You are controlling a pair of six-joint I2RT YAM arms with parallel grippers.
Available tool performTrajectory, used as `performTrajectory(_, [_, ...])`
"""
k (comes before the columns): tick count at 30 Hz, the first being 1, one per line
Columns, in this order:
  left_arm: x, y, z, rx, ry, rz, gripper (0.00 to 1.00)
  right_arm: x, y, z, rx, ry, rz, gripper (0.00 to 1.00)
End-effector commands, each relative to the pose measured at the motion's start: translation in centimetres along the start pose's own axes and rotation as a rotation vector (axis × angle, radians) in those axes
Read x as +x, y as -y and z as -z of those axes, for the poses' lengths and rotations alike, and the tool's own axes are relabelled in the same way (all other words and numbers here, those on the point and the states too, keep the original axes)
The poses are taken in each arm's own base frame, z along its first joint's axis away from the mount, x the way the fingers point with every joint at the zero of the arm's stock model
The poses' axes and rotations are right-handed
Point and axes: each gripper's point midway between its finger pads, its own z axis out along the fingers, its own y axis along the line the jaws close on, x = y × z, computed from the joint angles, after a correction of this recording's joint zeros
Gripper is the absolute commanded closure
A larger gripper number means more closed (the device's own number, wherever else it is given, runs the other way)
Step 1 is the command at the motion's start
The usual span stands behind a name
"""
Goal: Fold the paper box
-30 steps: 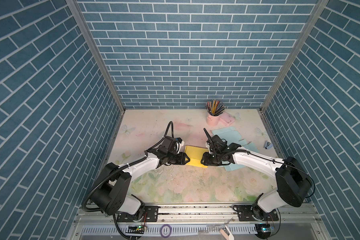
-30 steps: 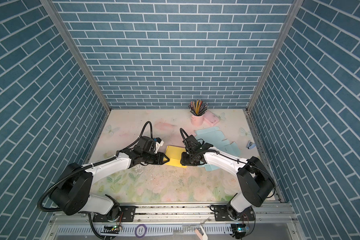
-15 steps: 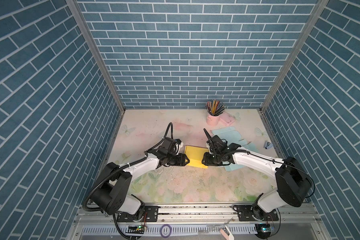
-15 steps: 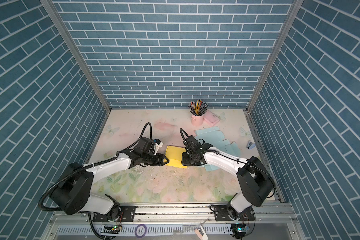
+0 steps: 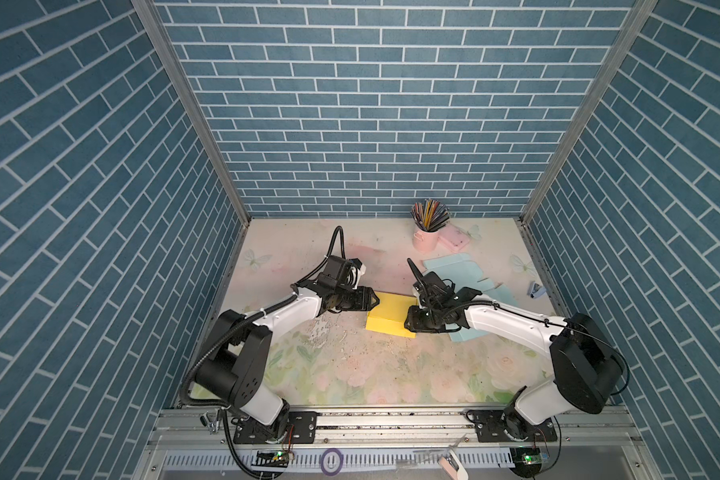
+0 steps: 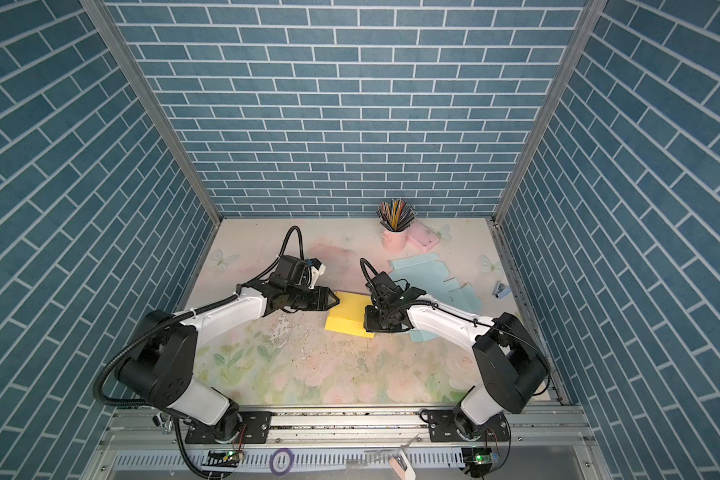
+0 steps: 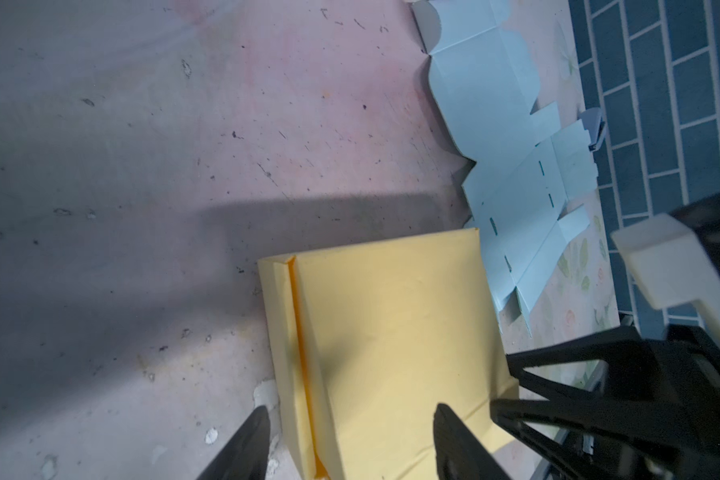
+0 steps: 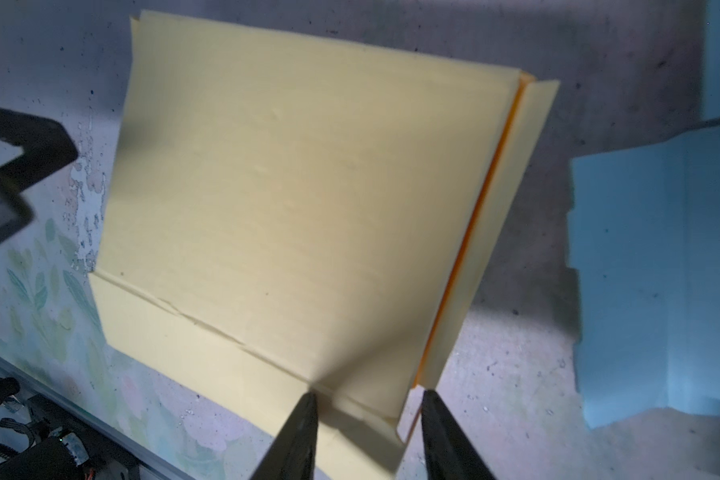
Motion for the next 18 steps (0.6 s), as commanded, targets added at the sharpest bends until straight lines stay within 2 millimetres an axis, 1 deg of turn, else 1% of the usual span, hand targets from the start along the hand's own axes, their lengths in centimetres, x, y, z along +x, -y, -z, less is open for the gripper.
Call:
performTrajectory(1, [0.3, -1.0, -0.9, -0.027, -0.017, -0.006, 0.38, 1.0, 1.3, -0.9, 0.049, -0.028, -0.005, 0.58])
performTrajectory(5, [1.7, -1.6, -1.7, -0.051, -0.056, -0.013, 0.4, 1.0, 1.3, -1.2, 0.045, -0.029, -0.006, 0.58])
performTrajectory(7, [2.0, -1.9, -1.8, -0.059, -0.061, -0.01, 0.42, 1.0, 1.3, -1.3, 0.043, -0.03, -0.006, 0.59])
performTrajectory(15, [2.6, -1.7, -1.9, -0.067, -0.075, -0.019, 0.44, 0.8, 1.0, -1.2, 0.028, -0.02, -0.003, 0.58])
performTrajectory(18, [2.9, -2.0, -2.1, -0.081, -0.083, -0.022, 0.44, 0.9, 1.1, -1.5, 0.025, -0.021, -0.007, 0.58])
